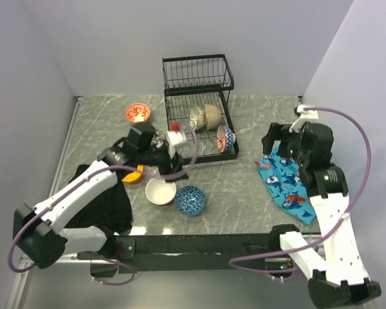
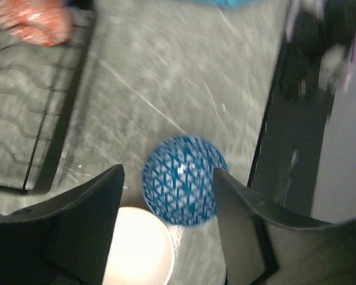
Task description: Load the bowls into the dish rack
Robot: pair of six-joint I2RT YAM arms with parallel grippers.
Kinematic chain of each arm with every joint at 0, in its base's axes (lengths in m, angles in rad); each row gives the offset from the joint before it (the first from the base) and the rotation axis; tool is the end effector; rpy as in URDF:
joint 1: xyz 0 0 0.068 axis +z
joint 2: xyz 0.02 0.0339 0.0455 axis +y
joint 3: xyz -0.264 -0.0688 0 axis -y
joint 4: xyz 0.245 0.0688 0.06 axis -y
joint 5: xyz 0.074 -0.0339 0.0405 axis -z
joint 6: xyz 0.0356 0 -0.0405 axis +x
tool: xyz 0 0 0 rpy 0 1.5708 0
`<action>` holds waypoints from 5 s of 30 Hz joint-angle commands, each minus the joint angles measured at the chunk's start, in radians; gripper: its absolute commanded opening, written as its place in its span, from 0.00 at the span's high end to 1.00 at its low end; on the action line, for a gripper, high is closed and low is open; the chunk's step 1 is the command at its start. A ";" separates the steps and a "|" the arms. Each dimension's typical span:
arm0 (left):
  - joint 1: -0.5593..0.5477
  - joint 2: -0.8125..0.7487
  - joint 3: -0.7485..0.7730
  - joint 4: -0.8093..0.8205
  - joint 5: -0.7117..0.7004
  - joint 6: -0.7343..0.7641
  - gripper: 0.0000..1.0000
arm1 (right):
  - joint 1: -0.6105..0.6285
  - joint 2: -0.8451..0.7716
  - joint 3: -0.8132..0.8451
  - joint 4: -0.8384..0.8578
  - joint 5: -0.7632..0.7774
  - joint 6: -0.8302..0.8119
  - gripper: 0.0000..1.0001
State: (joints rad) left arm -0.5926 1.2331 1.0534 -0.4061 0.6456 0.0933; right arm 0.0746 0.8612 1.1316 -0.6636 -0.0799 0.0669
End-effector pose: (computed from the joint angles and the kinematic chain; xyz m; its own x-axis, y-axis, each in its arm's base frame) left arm 0.2117 -0.1684 0.3212 -0.3763 0.3431 -0.8606 0.9010 0.3521 -0.2536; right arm 0.1685 0.0154 0.3951 -0.3911 0.0376 -0.9196 -0.1219 0.9882 0.0923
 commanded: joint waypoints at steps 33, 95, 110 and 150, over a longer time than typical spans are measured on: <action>-0.562 0.128 -0.165 -0.034 -0.465 0.293 0.63 | -0.018 -0.283 -0.078 0.004 0.022 0.051 0.02; -0.059 0.045 0.200 -0.148 -0.037 0.189 0.99 | -0.022 -0.008 0.037 0.030 0.078 -0.048 0.03; 0.296 0.322 -0.059 1.088 0.284 -0.895 0.99 | -0.062 0.243 0.197 0.051 0.134 -0.125 0.03; 0.289 0.867 0.155 1.469 -0.093 -1.370 0.99 | -0.065 0.297 0.195 0.033 0.127 -0.119 0.03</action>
State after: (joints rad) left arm -0.2878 2.0922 1.1507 0.9272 0.5591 -1.2716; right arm 0.0158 1.1782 1.3071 -0.6437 0.0372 -0.0429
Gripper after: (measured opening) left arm 0.046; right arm 0.973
